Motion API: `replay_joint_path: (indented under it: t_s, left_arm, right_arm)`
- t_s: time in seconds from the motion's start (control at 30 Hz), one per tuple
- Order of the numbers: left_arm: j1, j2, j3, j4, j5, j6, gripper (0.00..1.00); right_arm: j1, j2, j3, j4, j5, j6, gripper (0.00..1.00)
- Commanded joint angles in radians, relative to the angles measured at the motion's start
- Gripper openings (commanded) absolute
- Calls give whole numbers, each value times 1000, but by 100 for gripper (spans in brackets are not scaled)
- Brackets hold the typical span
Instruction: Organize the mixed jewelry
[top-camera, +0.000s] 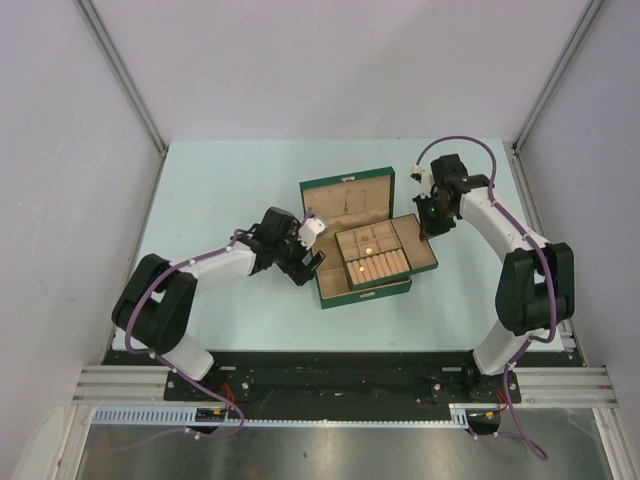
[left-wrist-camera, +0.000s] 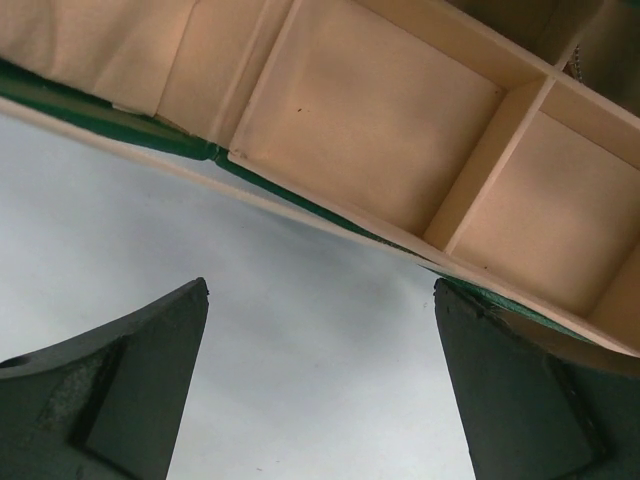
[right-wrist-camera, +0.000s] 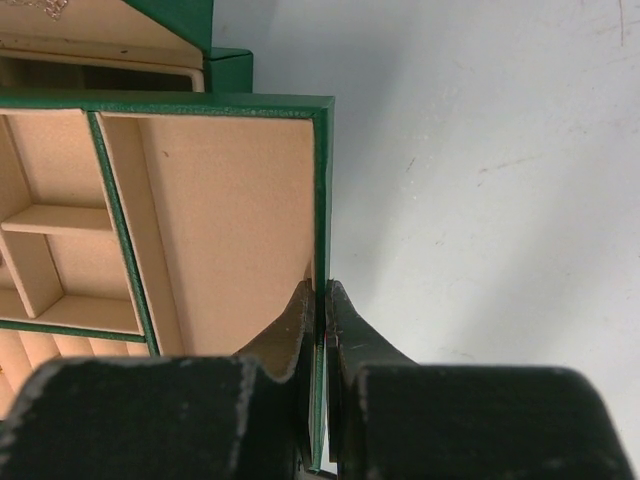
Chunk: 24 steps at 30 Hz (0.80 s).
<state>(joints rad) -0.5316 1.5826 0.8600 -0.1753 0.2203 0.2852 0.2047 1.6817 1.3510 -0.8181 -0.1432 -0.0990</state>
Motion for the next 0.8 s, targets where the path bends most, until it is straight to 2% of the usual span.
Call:
replay_joint_path:
  t_s: [0.0, 0.77]
  left_arm:
    - [-21, -6, 43, 26, 48, -52, 100]
    - [1, -213, -55, 94, -22, -38, 100]
  right_arm:
    - [31, 6, 46, -4, 8, 27, 0]
    - [113, 33, 65, 57, 2, 94, 0]
